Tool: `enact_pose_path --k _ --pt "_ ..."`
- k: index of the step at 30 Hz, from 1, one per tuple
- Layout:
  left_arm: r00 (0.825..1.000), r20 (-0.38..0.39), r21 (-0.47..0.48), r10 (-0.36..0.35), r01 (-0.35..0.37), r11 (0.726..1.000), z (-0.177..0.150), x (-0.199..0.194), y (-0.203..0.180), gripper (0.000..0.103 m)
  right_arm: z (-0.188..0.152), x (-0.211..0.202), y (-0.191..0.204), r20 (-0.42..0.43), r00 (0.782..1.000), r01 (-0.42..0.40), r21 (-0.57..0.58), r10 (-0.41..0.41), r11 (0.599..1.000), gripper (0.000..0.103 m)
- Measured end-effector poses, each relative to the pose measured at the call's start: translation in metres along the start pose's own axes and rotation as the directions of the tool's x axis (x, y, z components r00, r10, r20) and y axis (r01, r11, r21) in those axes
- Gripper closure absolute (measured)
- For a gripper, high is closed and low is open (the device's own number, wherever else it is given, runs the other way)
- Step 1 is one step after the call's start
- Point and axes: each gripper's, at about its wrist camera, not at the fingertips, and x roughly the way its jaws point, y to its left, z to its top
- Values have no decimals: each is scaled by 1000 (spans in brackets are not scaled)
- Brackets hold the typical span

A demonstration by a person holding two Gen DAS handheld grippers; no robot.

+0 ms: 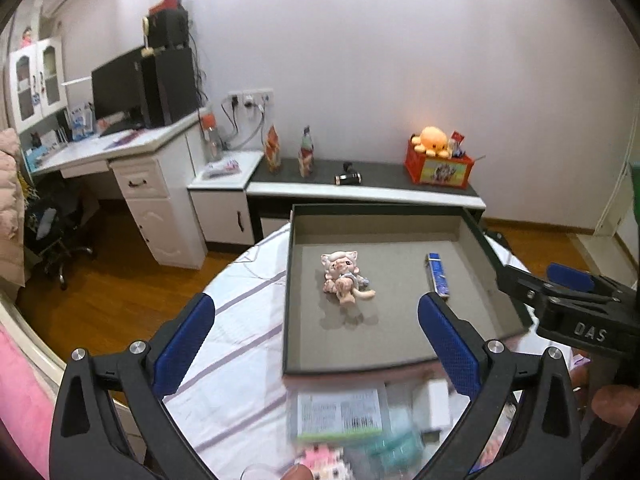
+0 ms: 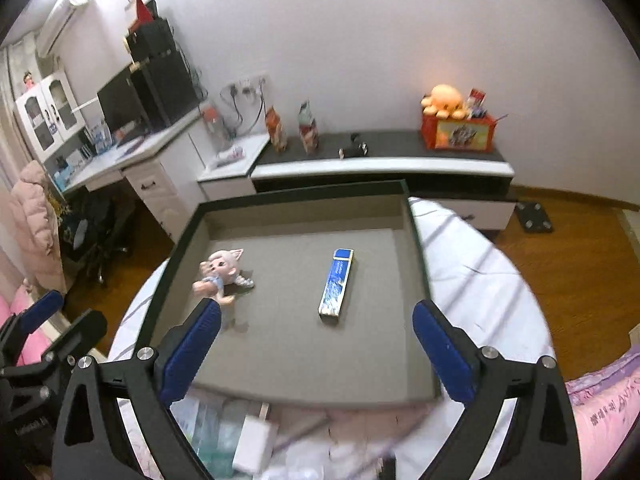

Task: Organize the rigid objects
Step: 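Withdraw both tools from the tray back toward the table items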

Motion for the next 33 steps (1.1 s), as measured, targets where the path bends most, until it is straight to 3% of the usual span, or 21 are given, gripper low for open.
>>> enact_pose_path --k 3,4,18,25,33 --pt "999 33 -8 -6 6 1000 -11 -30 3 0 -16 -31 5 40 999 5 -19 -4 1000 5" --pt "999 41 -11 -6 6 1000 -14 -38 4 0 -21 -41 5 57 998 14 -22 -13 1000 0" --pt "988 147 -48 41 -34 998 -59 -148 14 0 -93 -150 25 199 980 25 -35 -18 999 0" --pt "984 161 -58 72 -63 996 -81 -173 16 0 -124 -177 29 221 975 48 -57 -35 997 0" --pt "990 116 -64 77 -69 996 -111 -170 19 0 -147 -178 16 189 979 79 -39 -70 996 0"
